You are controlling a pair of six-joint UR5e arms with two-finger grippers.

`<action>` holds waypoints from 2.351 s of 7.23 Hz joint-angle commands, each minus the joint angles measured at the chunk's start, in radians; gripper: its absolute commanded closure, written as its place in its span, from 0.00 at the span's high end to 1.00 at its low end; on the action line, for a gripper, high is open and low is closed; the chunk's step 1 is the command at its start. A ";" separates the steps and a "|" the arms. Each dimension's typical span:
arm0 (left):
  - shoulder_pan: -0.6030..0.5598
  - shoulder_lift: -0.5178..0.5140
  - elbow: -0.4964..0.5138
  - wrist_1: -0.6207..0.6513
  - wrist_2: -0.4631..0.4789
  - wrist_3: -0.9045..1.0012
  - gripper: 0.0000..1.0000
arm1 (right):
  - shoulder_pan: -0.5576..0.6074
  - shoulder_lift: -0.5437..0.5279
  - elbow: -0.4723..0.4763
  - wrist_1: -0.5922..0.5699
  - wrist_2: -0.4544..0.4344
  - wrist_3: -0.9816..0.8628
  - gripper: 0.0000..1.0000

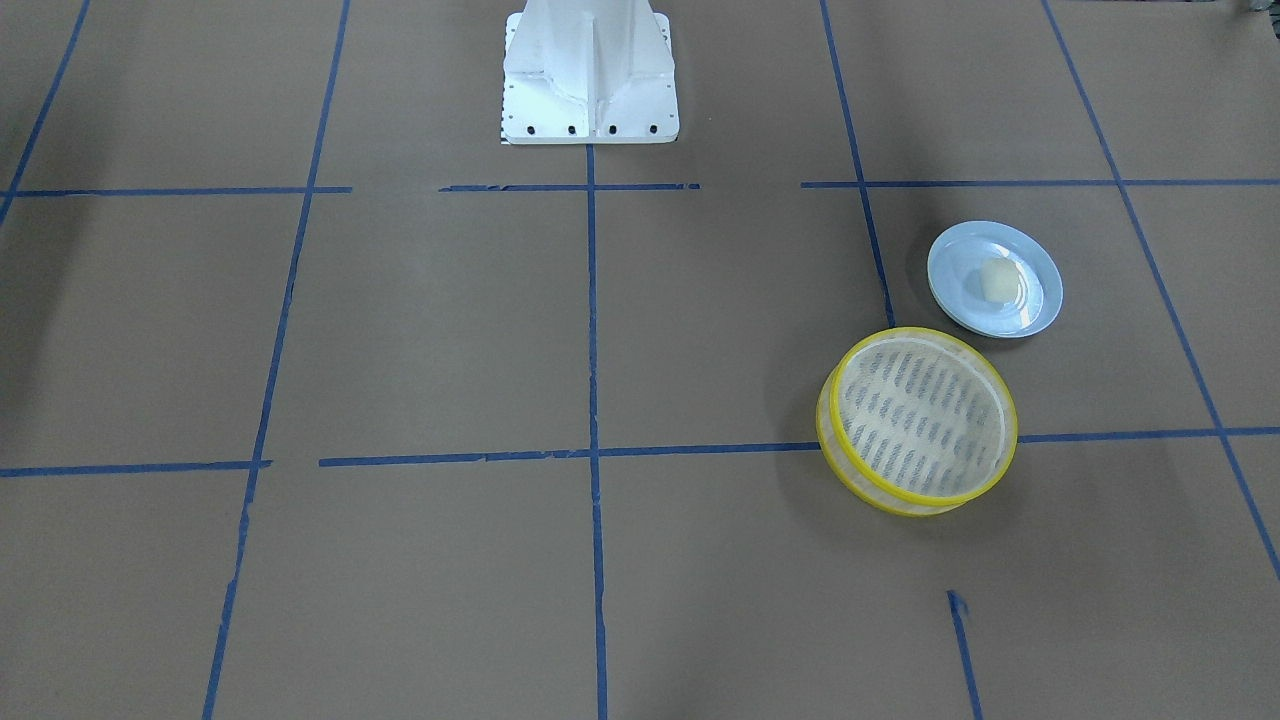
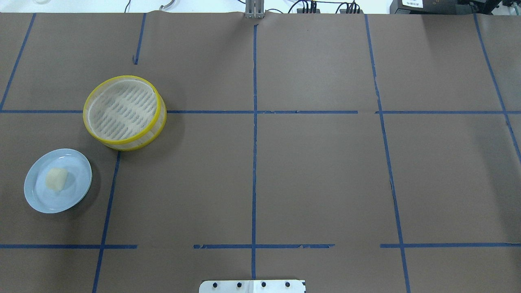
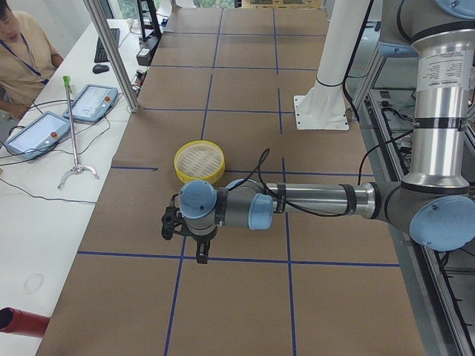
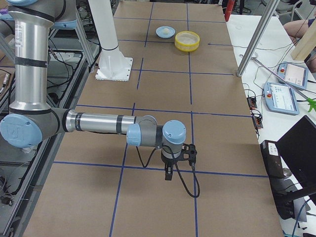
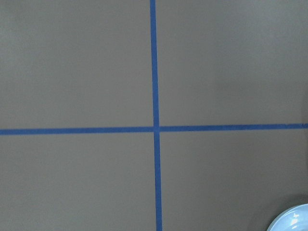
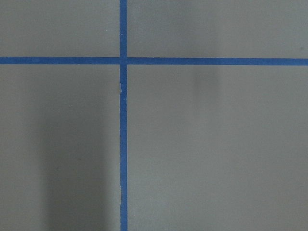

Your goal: Place bun in steamer

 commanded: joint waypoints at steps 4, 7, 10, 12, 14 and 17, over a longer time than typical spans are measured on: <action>0.299 0.033 -0.043 -0.431 0.087 -0.429 1.00 | 0.000 0.000 0.000 0.000 0.000 0.000 1.00; 0.460 0.138 -0.043 -0.683 0.188 -0.684 1.00 | 0.000 -0.001 0.000 0.000 0.000 0.000 1.00; 0.675 0.129 -0.077 -0.682 0.307 -0.933 1.00 | 0.000 0.000 0.000 0.000 0.000 0.000 1.00; 0.756 0.129 -0.117 -0.676 0.318 -1.008 1.00 | 0.000 0.000 0.000 0.000 0.000 0.000 1.00; 0.836 0.131 -0.109 -0.676 0.436 -1.018 1.00 | 0.000 0.000 0.000 0.000 0.000 0.000 1.00; 0.860 0.126 -0.114 -0.676 0.439 -1.008 0.98 | 0.000 0.000 0.000 0.000 0.000 0.000 1.00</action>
